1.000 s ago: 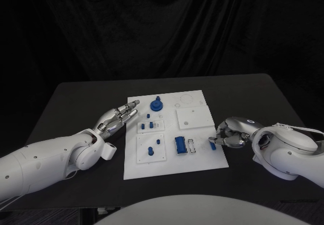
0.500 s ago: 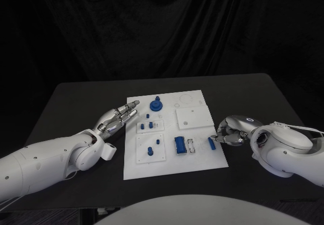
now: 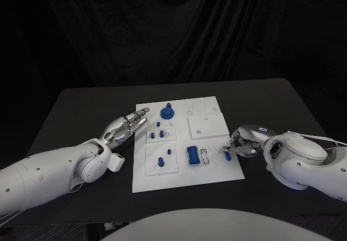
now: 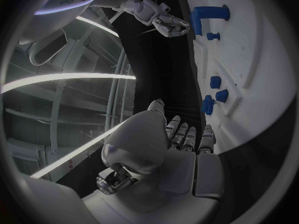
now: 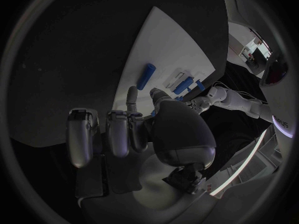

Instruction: Assemble the parts on the task board

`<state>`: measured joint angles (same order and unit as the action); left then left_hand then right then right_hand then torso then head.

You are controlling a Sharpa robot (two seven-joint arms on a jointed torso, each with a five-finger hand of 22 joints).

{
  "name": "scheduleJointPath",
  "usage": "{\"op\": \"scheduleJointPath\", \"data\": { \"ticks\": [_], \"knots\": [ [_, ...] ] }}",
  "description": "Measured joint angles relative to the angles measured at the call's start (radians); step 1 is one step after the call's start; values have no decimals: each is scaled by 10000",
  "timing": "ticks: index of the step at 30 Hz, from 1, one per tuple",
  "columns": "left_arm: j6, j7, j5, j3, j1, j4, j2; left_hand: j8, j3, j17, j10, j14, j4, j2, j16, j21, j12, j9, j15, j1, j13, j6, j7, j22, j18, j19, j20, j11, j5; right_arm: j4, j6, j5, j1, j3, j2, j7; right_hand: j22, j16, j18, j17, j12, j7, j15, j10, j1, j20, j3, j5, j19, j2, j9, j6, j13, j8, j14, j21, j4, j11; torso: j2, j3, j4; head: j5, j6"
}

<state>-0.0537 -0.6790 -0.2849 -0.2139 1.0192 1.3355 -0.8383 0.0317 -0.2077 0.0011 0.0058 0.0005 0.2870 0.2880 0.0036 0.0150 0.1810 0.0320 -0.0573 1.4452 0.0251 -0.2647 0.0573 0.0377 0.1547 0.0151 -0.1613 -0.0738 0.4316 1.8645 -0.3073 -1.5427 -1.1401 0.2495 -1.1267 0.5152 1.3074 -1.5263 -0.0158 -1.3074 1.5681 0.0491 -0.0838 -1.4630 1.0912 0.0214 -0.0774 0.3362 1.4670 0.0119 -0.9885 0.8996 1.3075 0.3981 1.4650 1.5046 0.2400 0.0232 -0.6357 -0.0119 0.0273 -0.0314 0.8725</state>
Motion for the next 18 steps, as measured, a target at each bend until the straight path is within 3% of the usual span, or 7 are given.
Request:
{"op": "scheduleJointPath", "data": {
  "ticks": [6, 11, 18],
  "knots": [
    [6, 0, 0, 0, -4, -1, -1, 0, 0, 2, 0, 0, 0, 0, 0, 0, 0, 0, 0, 0, 0, 0, 0, 0, 0, 0, 0, 0, 0, -175, 160, -10, 197, 2, 164, 79, 0, 0, 0, 0, 0, 0, 0, 0, 0, 0, 0, 206, 0, 0, 111, 0, 0, -120, 0, -82, 0, 0, 0, -1, -1, 33, 0],
    [13, 0, 0, 0, -7, 2, -12, 0, 0, 3, 0, 0, 0, 0, 0, 0, 0, 0, 0, 0, 0, 0, 0, 0, 0, 0, 0, 0, 0, -278, 222, -22, 274, -15, 287, 106, 0, 47, 1, 0, 0, 15, 0, 0, 77, 0, -87, 745, 0, 77, 192, -7, -1, -245, 0, -131, -31, 0, 2, -1, -6, 37, 0],
    [26, 0, 0, 0, -22, 3, -12, 0, 0, 5, 0, 0, 0, 0, 0, 0, 0, -1, 0, 0, 0, 0, 0, 0, 0, 0, 0, 0, 0, -388, 229, -72, 305, -68, 480, 98, 0, 89, 0, 0, 0, 35, 0, 0, 618, 0, -453, 1746, 0, 144, 146, -37, -1, -520, 0, -179, -398, 0, 6, -5, -12, 39, 0]
  ]
}}
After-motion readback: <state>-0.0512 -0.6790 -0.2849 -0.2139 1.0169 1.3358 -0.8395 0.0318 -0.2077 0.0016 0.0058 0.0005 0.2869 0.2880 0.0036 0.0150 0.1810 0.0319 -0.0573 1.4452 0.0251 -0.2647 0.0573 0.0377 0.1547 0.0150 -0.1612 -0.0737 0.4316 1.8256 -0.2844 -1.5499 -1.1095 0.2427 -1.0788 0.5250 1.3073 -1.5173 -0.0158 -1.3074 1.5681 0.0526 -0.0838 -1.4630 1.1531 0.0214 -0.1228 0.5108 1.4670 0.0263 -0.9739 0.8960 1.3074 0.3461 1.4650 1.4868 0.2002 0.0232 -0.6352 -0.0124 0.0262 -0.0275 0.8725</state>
